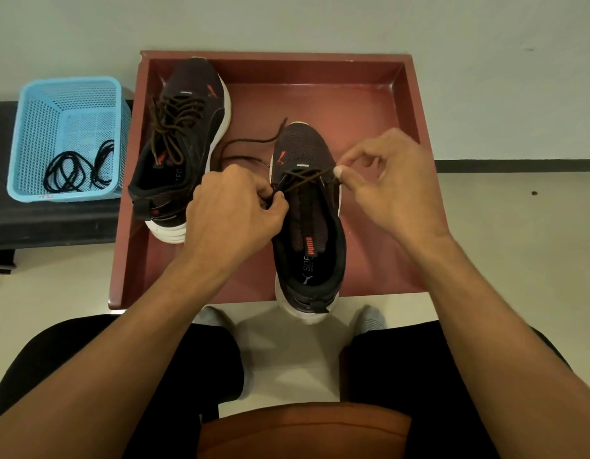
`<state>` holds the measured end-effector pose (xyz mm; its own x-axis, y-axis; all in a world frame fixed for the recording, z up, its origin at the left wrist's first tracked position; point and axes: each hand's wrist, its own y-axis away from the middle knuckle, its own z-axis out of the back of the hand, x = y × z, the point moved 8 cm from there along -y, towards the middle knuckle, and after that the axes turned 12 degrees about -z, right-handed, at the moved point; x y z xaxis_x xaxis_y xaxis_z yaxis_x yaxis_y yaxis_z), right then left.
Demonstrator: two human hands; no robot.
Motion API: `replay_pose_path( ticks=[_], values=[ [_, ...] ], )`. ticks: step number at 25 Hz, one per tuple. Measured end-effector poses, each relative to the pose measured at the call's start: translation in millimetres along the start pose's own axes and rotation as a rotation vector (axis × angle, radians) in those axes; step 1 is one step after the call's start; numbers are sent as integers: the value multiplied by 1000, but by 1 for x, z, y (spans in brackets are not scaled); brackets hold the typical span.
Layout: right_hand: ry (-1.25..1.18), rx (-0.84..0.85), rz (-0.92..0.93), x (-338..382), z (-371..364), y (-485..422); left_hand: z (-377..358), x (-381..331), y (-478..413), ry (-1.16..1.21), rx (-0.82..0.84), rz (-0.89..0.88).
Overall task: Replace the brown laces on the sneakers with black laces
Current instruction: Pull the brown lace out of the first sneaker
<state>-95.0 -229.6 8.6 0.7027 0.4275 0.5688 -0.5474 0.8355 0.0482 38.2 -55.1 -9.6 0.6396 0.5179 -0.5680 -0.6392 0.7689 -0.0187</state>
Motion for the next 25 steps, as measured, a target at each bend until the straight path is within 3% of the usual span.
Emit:
replay_pose_path(
  ticks=[4, 8, 11, 19, 25],
  values=[
    [53, 9, -49, -15, 0, -5, -1, 1, -1, 15, 6, -22],
    [2, 21, 228, 26, -11, 15, 1, -2, -1, 4, -2, -45],
    [144, 71, 333, 44, -37, 31, 1, -5, -1, -6, -6, -66],
    [195, 1, 295, 43, -38, 28, -1, -5, 0, -6, -1, -34],
    [146, -85, 51, -1, 6, -3, -2, -4, 0, 6, -8, -49]
  ],
)
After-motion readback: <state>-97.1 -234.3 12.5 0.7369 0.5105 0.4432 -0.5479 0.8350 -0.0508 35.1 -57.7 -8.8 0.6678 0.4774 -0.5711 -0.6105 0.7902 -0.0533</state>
